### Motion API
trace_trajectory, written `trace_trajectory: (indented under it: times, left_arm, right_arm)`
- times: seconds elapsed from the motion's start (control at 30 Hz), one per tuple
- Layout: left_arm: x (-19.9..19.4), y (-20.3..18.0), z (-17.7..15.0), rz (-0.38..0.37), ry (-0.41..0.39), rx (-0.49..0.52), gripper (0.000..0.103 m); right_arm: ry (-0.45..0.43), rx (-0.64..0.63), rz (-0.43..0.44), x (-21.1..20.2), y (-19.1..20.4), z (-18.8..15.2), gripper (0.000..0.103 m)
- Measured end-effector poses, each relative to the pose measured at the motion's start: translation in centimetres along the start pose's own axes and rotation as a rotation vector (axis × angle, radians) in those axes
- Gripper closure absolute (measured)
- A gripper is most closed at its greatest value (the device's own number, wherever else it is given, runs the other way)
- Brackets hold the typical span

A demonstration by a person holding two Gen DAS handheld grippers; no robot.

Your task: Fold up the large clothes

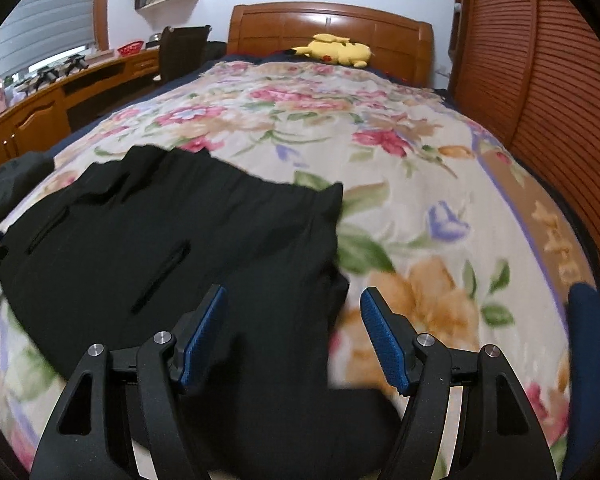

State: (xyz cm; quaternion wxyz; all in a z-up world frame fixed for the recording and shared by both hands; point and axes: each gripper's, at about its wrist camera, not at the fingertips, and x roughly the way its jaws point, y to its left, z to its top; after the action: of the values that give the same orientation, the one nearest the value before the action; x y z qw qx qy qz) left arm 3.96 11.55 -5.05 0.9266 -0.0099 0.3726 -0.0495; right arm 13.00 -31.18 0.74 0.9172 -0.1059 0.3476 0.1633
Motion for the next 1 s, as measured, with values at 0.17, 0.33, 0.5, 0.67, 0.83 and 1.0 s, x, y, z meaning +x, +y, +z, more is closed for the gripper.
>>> trace_trajectory:
  times: [0.17,0.33,0.5,0.67,0.83,1.0]
  left_arm:
    - [0.5,-0.3,-0.6,0.019,0.007,0.013,0.049]
    - [1.1,-0.2,-1.2,0.024,0.010,0.017,0.047]
    - [1.6,0.5,-1.7,-0.007,0.013,-0.028,0.045]
    - [1.6,0.2,-1.8,0.008,0.016,-0.014,0.045]
    - [1.7,0.1,-1.9,0.012,0.023,-0.004,0.045]
    - [1.6,0.1,-1.8,-0.052,0.027,-0.009,0.070]
  right_arm:
    - [0.019,0.035,0.020,-1.1,0.6,-1.9,0.017]
    - [0.073,0.055,-0.013,0.4,0.7,-3.4,0.014]
    - [0.105,0.096,-0.012,1.7,0.6,-5.0,0.011]
    - [0.129,0.138,0.016,1.8,0.7,-5.6,0.011]
    - [0.142,0.132,0.039,1.7,1.4,-6.4,0.012]
    - [0.150,0.131,0.079,2.0,1.6,-6.5,0.030]
